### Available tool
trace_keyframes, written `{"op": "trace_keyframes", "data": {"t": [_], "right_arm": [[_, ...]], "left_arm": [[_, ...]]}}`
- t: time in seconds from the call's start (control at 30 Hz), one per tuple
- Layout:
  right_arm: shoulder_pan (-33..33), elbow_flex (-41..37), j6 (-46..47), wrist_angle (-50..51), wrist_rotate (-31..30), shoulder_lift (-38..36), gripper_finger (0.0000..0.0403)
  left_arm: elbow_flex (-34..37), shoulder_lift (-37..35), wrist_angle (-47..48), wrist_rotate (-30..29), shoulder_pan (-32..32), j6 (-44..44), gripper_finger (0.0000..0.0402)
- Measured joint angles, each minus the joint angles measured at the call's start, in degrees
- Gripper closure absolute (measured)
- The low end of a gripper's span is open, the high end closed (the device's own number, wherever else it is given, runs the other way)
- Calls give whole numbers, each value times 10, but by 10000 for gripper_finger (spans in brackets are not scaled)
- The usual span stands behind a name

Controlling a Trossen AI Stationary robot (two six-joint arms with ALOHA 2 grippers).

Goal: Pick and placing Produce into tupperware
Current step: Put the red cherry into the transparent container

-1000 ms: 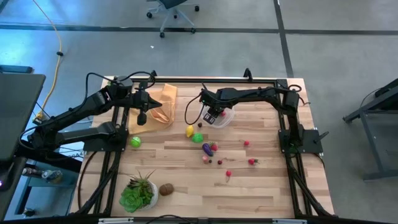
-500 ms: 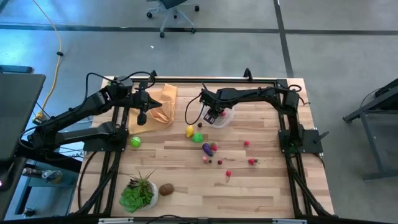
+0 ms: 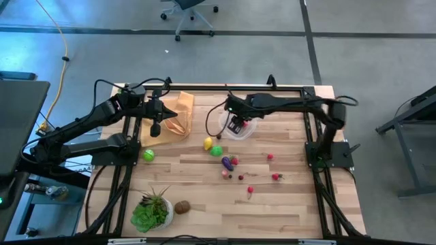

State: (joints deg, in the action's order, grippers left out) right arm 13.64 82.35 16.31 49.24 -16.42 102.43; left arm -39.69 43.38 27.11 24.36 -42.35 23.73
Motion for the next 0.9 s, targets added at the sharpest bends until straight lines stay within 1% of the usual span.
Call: {"op": "trace_keyframes", "data": {"t": [0.07, 0.17, 0.27, 0.33, 0.43, 0.53, 0.6, 0.7, 0.83, 0.9], "right_arm": [[-24, -3, 22, 24, -23, -33, 217], [-70, -36, 72, 40, -51, -90, 217], [-114, -99, 146, 37, -57, -155, 217], [-139, -152, 213, 39, -56, -198, 217], [-165, -233, 289, 36, -24, -255, 217], [-179, -304, 330, 17, 24, -294, 217], [-185, -340, 348, 2, 42, -311, 217], [-189, -388, 373, -22, 66, -323, 217], [-190, -439, 374, -72, 102, -324, 217], [-190, -458, 374, -91, 111, -324, 217]], "left_arm": [[0, 0, 0, 0, 0, 0, 399], [0, 0, 0, 0, 0, 0, 399], [0, 0, 0, 0, 0, 0, 399], [0, 0, 0, 0, 0, 0, 399], [0, 0, 0, 0, 0, 0, 399], [0, 0, 0, 0, 0, 0, 399], [0, 0, 0, 0, 0, 0, 399], [0, 0, 0, 0, 0, 0, 399], [0, 0, 0, 0, 0, 0, 399], [0, 0, 0, 0, 0, 0, 399]]}}
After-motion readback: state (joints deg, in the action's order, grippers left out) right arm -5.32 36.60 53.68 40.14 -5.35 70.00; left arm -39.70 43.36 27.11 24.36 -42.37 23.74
